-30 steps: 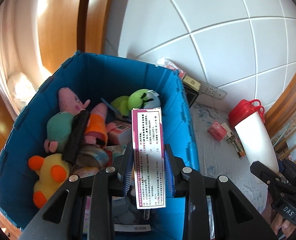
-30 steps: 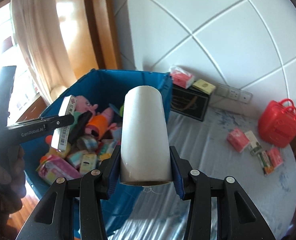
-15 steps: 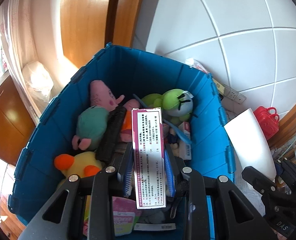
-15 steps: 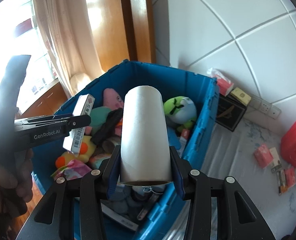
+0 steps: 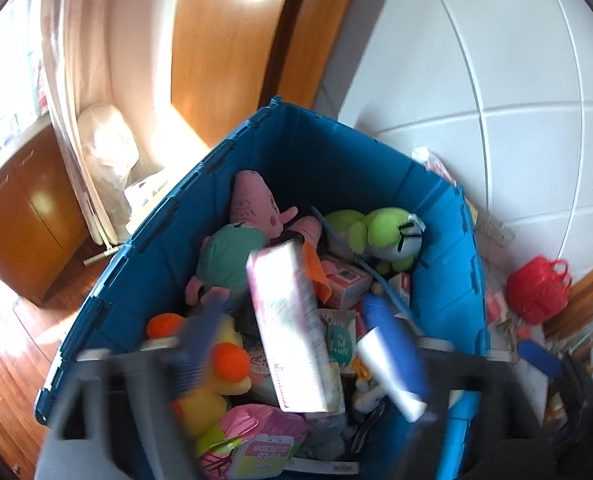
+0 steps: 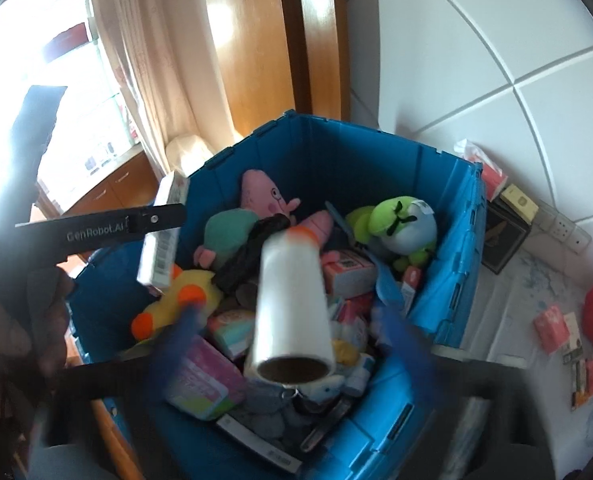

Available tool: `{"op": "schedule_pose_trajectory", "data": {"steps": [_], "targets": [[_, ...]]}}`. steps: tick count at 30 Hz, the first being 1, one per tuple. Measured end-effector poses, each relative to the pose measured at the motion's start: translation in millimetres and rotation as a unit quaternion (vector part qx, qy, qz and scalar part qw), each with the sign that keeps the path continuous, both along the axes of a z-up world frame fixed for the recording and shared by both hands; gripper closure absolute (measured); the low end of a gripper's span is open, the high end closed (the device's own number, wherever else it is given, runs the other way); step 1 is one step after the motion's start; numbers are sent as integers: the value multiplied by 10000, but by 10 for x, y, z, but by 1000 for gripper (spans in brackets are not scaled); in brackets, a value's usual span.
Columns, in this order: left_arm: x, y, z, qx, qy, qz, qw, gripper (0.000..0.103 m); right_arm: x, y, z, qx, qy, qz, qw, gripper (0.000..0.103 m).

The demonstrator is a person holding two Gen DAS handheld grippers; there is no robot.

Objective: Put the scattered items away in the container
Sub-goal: 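Open both tools to drop the box and paper roll into the crate, then move both open tools back toward the boxes on the bed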

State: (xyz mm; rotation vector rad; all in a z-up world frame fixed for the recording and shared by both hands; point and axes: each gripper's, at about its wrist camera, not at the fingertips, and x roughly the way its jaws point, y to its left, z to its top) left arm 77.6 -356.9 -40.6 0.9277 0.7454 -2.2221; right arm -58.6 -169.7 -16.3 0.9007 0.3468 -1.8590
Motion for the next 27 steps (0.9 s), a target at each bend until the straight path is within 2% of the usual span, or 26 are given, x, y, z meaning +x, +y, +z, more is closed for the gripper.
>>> {"op": "schedule_pose_trajectory", "data": {"steps": [5,12,17,21,27], "targets": [[33,-40,-25,-35,-89,152,9998,0,-89,214,-91,-29,-117,-236,9996,0],[-151,217,-150,-332,-571,-149,9977,0,-152,482,-107,-79,-148,-441,9989,0],[-208,424,-167,-468,-734,-268,9958,0,-167,673,-65,-158,-150,-526,9984,0],[-226,571,-84,-656,-739,-306,9946,0,-165,817,-33,-231,-115,-590,9979,0],[-338,782,-21,-728,-663,-425,9942,0,-200,1085,-71,-207,-78,-736,9970,0]]}}
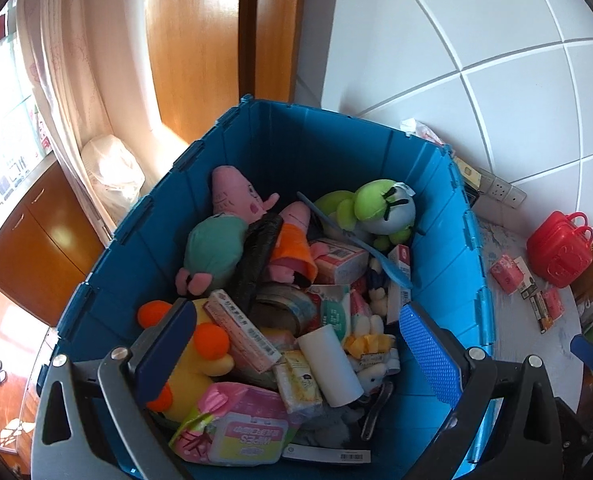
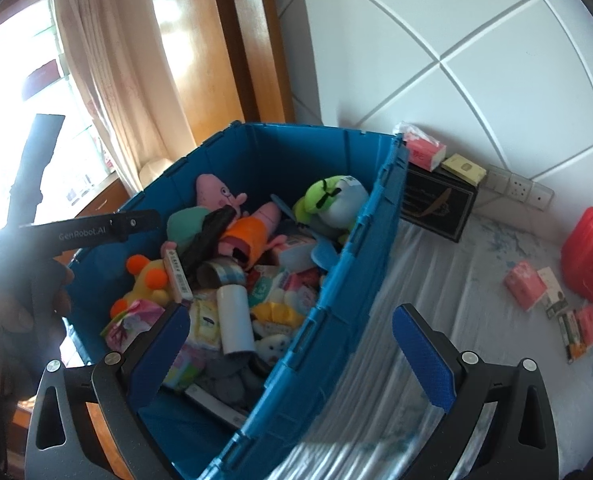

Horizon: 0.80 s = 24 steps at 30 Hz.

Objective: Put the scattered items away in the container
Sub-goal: 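Move both open tools back toward the boxes on the bed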

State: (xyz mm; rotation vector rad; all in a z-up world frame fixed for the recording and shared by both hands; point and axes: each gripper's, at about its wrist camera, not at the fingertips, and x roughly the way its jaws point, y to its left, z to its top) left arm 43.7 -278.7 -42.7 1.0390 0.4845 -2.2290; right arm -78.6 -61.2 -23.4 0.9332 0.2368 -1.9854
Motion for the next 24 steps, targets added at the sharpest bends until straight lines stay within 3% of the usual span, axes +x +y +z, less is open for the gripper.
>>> {"op": "schedule_pose_trajectory", "data": {"steps": [8,15,24], "targets": [[-433,583,56,-50,197,-504,9985,0,-230,603,-67,12,-41,-415,9991,0],[-1049,1409,25,-59,147,-1123,9935,0,-641,1429,-165,28,-166,-992,9949,0],[-1688,2407,-123,80,19,-1434,9896,0,-1237,2587,-275,144,-266,-1464,9888,0]]}}
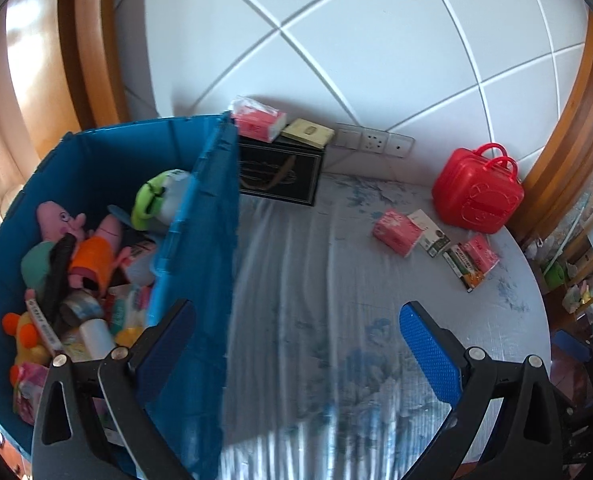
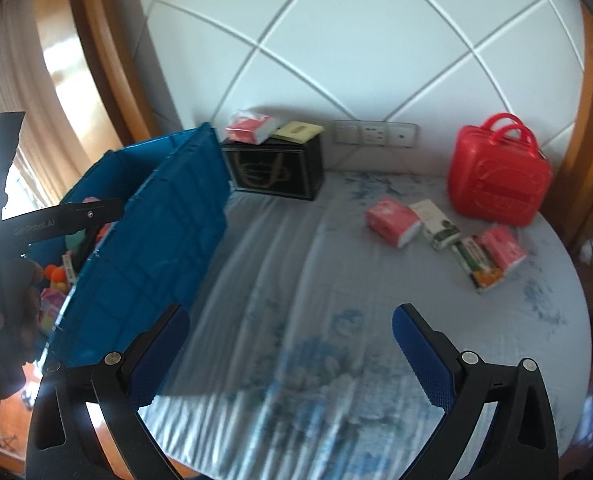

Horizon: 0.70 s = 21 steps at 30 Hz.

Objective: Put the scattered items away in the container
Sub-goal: 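Move both open tools back toward the boxes on the bed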

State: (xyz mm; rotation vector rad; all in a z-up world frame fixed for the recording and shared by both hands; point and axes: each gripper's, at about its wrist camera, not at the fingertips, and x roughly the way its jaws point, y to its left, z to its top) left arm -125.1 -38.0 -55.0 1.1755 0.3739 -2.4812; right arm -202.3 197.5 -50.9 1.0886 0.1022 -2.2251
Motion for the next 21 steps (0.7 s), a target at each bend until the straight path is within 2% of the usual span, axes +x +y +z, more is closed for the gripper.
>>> {"op": "schedule_pose_trajectory", "data": {"steps": [10,16,21], "targets": [[-514,1074,-300,228,-93,-91,9997,0,-564,1115,-191,290,20,-165,9994,0],[-852,1603,-491,150,-177,-577,9981,0,-767,1595,-290,355,48,-526,9980,0],[-1149,1889,-686,222,-228,-943,9950,0,-1001,1810,-548,551,-45,-793,9953,0]]}}
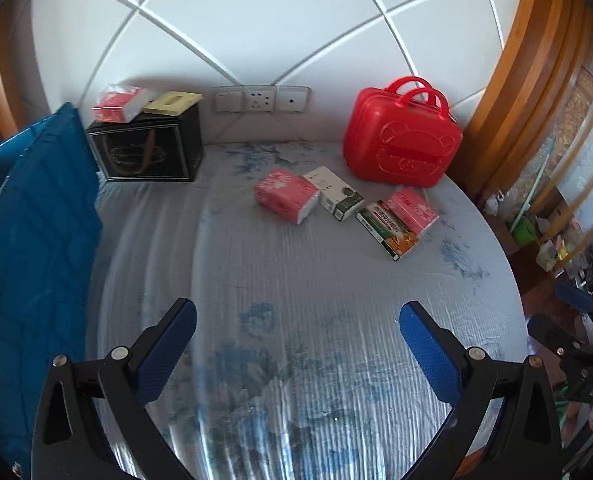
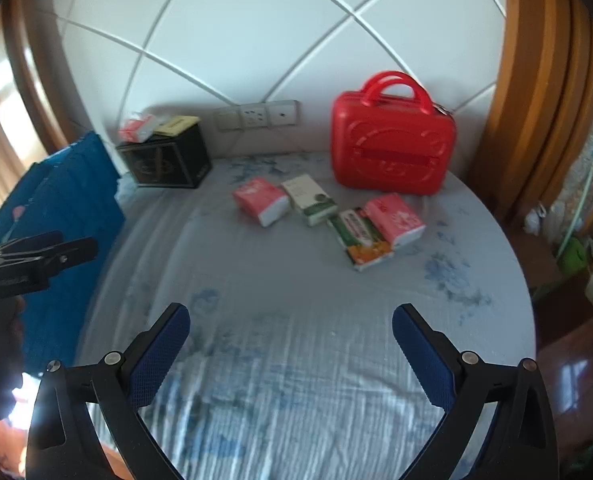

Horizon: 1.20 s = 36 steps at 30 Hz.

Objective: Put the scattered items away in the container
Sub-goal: 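Move both open tools back toward the boxes on the bed, then grasp the green-orange ibuprofen box with the left tool while the right tool grasps the pink tissue pack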

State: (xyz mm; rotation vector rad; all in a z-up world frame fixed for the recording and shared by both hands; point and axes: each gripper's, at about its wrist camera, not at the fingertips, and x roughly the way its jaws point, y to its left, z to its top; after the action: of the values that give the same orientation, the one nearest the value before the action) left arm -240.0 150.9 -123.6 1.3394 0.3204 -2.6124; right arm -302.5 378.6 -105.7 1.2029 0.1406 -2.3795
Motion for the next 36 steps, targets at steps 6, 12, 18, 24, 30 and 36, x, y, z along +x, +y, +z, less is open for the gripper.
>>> {"op": "schedule_pose_trajectory", "data": {"steps": [6,12,18,24,30,36], "targets": [[-320,258,-152,-14,-111,32,9999,0,-457,207,-254,145,62,70,9999,0],[-760,662,-551,-59,-277,520,9982,0,-1293,400,-758,388,195,549,9975,0],[-1288,1043,-1091,86,-550,1274,9903,0,-2297,569,-1454,539,-111,907,9944,0],[-1700,1236,-1546,-58,-671,1716,9829,0,-3063,496,-2172,861,-379,1259,9876,0],[-2086,1154,-1922,-224,-852,1962,9766,0,-3531,278,-2700,1055,-569,1466,9819,0],[-2489,1229,-2190,-277,-1004,2021,9738,0,-3735,419,-2909,799,-847,1372,9837,10]]}}
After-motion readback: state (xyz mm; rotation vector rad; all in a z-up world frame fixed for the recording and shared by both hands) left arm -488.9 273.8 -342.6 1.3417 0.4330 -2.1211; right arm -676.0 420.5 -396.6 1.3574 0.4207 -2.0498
